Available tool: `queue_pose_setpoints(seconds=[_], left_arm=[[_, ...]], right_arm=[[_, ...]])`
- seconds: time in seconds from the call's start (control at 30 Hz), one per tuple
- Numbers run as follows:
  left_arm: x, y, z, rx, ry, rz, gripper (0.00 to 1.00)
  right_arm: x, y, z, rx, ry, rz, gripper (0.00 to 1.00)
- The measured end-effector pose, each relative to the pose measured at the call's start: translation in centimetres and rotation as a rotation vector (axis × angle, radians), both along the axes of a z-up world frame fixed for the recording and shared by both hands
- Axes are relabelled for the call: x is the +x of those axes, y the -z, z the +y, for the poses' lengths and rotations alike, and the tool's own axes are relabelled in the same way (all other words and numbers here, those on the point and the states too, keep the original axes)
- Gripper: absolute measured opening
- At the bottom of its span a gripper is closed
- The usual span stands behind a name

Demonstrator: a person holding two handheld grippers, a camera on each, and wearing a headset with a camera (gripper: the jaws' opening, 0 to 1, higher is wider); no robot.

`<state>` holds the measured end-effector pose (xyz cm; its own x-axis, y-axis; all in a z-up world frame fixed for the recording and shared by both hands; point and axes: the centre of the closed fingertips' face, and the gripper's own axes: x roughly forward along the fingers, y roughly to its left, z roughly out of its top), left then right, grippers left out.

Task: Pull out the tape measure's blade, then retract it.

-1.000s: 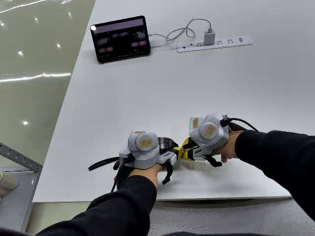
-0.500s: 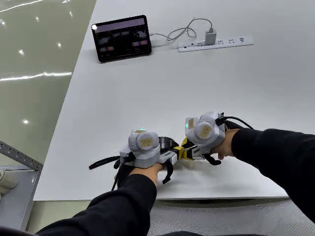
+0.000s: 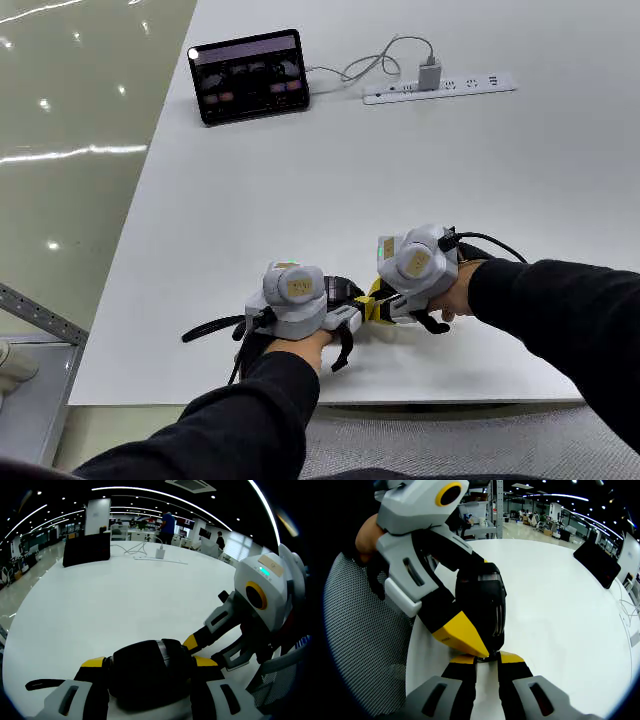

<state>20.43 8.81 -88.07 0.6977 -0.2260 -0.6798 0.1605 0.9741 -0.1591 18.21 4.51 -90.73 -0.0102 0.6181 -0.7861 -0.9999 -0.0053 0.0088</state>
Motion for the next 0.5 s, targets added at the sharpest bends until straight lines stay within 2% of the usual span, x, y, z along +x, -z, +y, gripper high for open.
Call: queue_pose_setpoints(seconds=[0.3,0.4,0.47,0.5], left_arm=[[0.02,-0.02,0.04,0.000,-0.001,-0.003,0.62],[0.03,-0.03,0.04,-0.001,-0.001,-0.005,0.62],[0.01,-0.05,0.06,0.001,-0.003,-0.007,0.63],[0.06,-0.05,0.09,0.002,-0.009,-0.011,0.63]], right_arm=[[0.15,0.04,-0.04,0.002,0.016,0.007,0.12],[0.17,0.09,-0.13,0.002,-0.003,-0.012,0.12],[0.54,0.01,-0.19,-0.007,-0.012,-0.039,0.16],[0.65,-0.09,-0.13,-0.002,-0.005,-0.038,0.18]])
